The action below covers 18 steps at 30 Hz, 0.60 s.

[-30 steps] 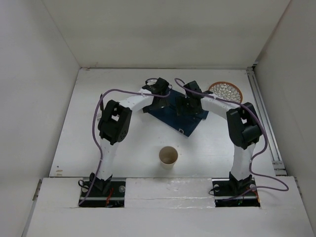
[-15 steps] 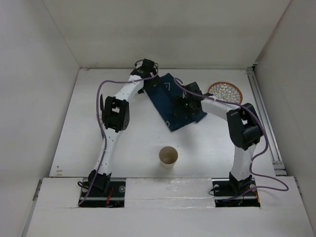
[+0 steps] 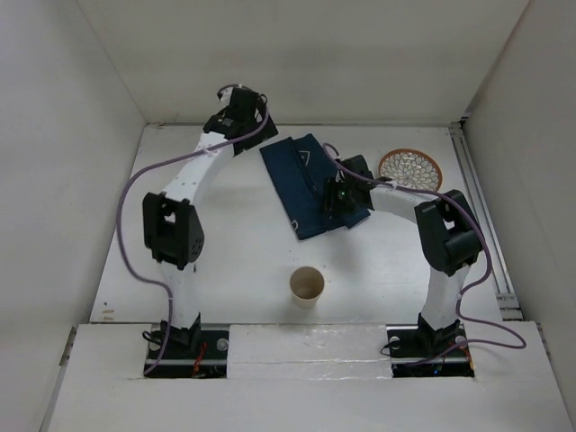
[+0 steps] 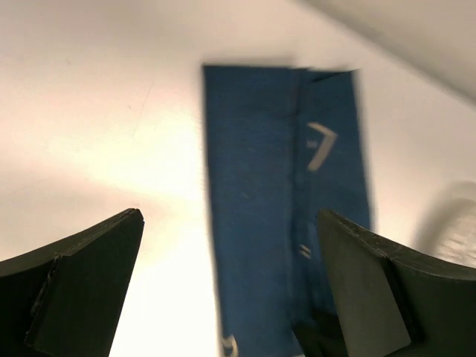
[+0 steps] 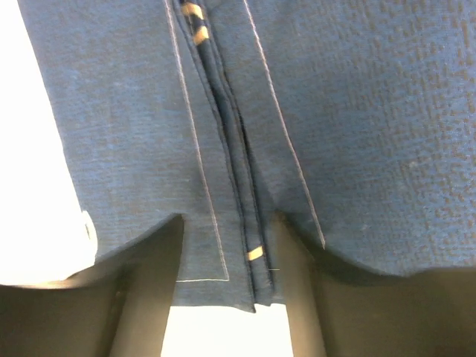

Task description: Set the dinner table for one person

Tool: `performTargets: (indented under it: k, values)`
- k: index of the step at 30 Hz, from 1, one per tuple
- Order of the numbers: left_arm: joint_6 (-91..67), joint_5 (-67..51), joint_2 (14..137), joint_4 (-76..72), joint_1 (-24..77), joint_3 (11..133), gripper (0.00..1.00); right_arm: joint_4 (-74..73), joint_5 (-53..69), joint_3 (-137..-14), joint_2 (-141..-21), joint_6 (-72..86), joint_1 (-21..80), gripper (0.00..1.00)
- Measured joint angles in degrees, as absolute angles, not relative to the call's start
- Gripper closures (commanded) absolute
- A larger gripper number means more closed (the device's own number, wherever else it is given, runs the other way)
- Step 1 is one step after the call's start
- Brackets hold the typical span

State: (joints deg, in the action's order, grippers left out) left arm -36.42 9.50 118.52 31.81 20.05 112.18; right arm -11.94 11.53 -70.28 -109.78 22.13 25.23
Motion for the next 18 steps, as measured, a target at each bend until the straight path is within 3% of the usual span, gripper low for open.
performTargets:
  k: [2, 9, 14, 18]
  values:
    - [-36.3, 10.6, 110.4, 31.3, 20.6, 109.4, 0.00, -11.9, 11.6, -69.8, -110.1, 22.7, 25.0, 0.63]
    - [-36.4, 11.7, 89.6, 28.8, 20.9, 100.4, 0.00, -11.4, 11.6, -69.5, -110.3, 24.1, 24.8, 0.63]
    - [-36.4, 12.1, 87.7, 29.2, 20.8, 97.1, 0.00, -11.4, 11.6, -69.5, -110.3, 24.3, 24.8, 0.65]
    - [-36.4, 12.0, 87.7, 30.9, 20.8, 94.1, 0.00, -11.0, 11.6, -69.1, -110.3, 24.5, 24.8, 0.83]
